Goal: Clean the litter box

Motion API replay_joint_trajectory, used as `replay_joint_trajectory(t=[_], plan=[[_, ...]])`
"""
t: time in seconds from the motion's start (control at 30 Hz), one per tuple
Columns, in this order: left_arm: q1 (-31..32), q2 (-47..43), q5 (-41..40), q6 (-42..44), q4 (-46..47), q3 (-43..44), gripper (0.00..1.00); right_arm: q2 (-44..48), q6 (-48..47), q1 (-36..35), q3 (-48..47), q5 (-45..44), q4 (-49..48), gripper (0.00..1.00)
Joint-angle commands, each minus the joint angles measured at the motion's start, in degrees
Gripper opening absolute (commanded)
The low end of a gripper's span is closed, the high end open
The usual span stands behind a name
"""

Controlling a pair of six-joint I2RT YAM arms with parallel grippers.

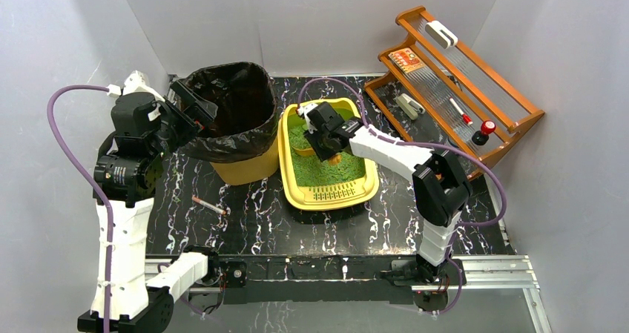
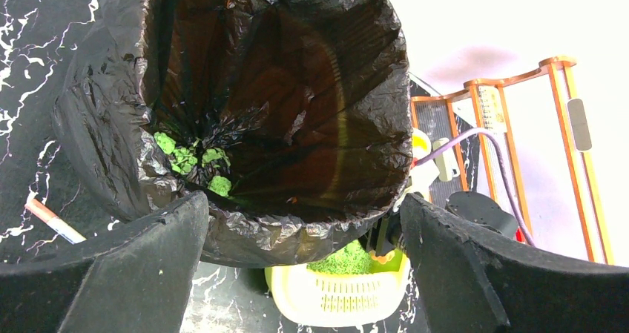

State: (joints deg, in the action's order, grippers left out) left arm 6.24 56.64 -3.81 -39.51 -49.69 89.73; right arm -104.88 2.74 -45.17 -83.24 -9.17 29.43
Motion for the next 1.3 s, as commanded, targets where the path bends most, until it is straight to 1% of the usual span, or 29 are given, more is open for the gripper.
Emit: replay_joint_trajectory(t=[0.0, 0.07, 0.2, 0.27, 0.4, 0.57, 0.67, 0.8, 0.87, 0.93, 1.1, 1.2, 1.27], plan=[[0.26, -0.31, 0.42, 0.04, 1.00, 1.79, 0.98, 2.82, -1.10, -0.62, 1.64, 6.92, -7.08, 0.00], [0.26, -0.30, 0.51, -0.12, 1.00, 1.85, 0.98, 2.55, 0.84, -0.62, 3.07, 2.10, -9.43, 0.00], [0.29, -0.30, 0.54, -0.15, 0.76, 2.02, 0.98, 2.00, 6.97, -0.62, 4.03, -14.07, -8.97, 0.00], [0.26, -0.46, 0.33, -0.22, 0.53, 2.10, 0.98, 2.88, 8.37, -0.62, 5.21, -18.20, -9.35, 0.00], [0.26, -0.49, 0.16, -0.35, 0.43, 1.96, 0.98, 5.51, 8.95, -0.62, 7.98, -21.38, -11.79, 0.00], [0.27, -0.36, 0.52, -0.88, 0.97, 1.28, 0.98, 5.12, 8.95, -0.62, 7.60, -24.22, -10.28, 0.00], [0.26, -0.36, 0.65, -0.84, 1.00, 1.40, 0.98, 5.03, 8.30, -0.70, 7.40, -22.07, -10.84, 0.00], [0.26, -0.54, 0.55, -0.66, 1.01, 1.29, 0.98, 7.10, 4.23, -0.87, 11.64, -12.57, -19.75, 0.00], [0.26, -0.65, 0.62, -0.75, 0.96, 1.23, 0.98, 6.98, 1.71, -0.95, 11.83, -6.07, -21.36, 0.00], [0.26, -0.74, 0.50, -0.75, 1.00, 1.21, 0.98, 5.41, 1.11, -1.52, 9.45, -4.99, -17.82, 0.00], [0.25, -0.75, 0.24, -0.58, 0.76, 1.73, 0.98, 2.59, 0.96, -3.01, 3.84, -8.45, -5.57, 0.00], [0.26, -0.68, 0.24, -0.56, 0.67, 1.85, 0.98, 3.36, -0.79, -3.43, 3.27, -7.02, -3.35, 0.00], [0.26, -0.58, 0.35, -0.57, 0.65, 2.07, 0.98, 4.05, -1.76, -3.44, 3.86, -5.24, -4.28, 0.00]])
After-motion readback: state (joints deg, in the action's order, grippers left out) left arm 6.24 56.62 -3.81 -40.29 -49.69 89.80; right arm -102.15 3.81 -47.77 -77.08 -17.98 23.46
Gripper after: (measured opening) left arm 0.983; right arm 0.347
